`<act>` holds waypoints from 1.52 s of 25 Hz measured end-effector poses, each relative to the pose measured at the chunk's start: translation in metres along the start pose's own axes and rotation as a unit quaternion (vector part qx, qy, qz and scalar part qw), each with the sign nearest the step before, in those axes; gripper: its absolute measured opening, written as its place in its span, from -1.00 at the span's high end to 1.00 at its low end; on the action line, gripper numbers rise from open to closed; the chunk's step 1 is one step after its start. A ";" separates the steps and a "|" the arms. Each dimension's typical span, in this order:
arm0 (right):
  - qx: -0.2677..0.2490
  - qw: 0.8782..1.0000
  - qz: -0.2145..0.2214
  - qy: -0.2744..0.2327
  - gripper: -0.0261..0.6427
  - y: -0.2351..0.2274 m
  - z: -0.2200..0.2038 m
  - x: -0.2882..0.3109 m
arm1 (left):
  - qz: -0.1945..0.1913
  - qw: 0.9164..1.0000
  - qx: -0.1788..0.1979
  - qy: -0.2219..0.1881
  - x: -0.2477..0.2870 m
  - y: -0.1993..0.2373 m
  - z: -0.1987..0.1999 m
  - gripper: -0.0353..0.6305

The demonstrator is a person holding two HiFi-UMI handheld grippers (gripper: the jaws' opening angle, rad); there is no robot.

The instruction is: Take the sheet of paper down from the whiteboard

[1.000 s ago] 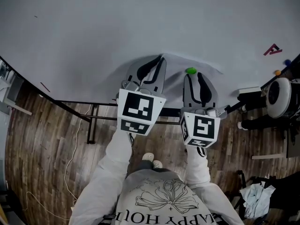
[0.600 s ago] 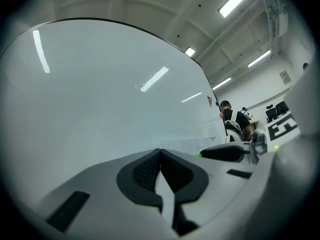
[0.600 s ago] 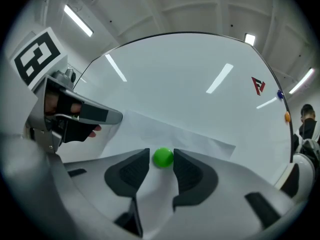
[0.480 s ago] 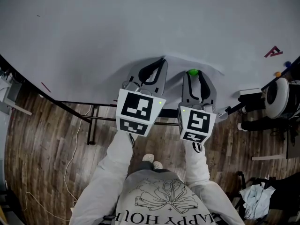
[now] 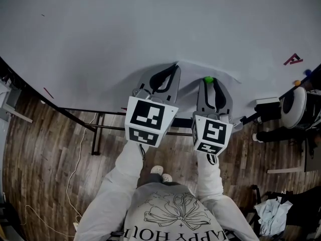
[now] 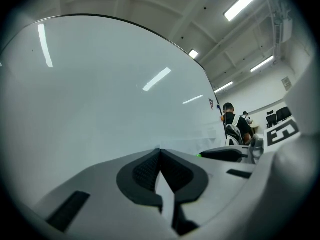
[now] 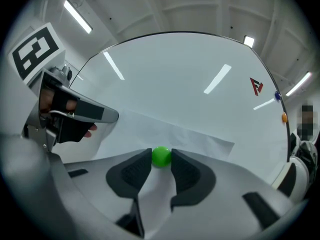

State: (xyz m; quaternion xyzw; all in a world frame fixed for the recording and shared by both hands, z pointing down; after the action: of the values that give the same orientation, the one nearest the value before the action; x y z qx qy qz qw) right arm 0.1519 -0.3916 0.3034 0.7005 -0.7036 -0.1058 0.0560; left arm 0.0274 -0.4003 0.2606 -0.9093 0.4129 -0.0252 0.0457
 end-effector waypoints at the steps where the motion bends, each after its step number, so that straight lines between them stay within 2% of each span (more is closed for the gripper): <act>1: 0.005 1.000 0.001 -0.001 0.56 -0.001 0.000 0.000 | 0.001 1.000 -0.001 0.000 0.000 0.000 0.000 0.88; 9: 0.027 0.999 -0.021 -0.023 0.57 -0.019 0.006 -0.012 | 0.032 0.999 -0.010 -0.006 -0.017 0.017 0.000 0.88; 25: 0.045 0.998 -0.035 -0.003 0.57 -0.040 -0.001 -0.006 | 0.115 0.993 -0.016 -0.006 -0.079 0.055 -0.002 0.88; 38: 0.061 0.998 -0.031 -0.005 0.53 -0.040 0.001 -0.011 | 0.131 0.991 -0.012 0.000 -0.097 0.053 -0.001 0.88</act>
State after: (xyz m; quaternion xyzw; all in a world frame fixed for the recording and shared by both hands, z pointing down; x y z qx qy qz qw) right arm 0.1907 -0.3806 0.2940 0.7238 -0.6867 -0.0681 0.0061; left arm -0.0761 -0.3620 0.2552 -0.8478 0.5288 -0.0139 0.0374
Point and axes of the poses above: the fingertips, and each gripper's own axes: x forward along the fingers, y to its left, z out of its top, the point moved 4 cm from there along -x, backward along the fingers, and after that the axes turned 6 degrees about -z, right-handed, at the moved point
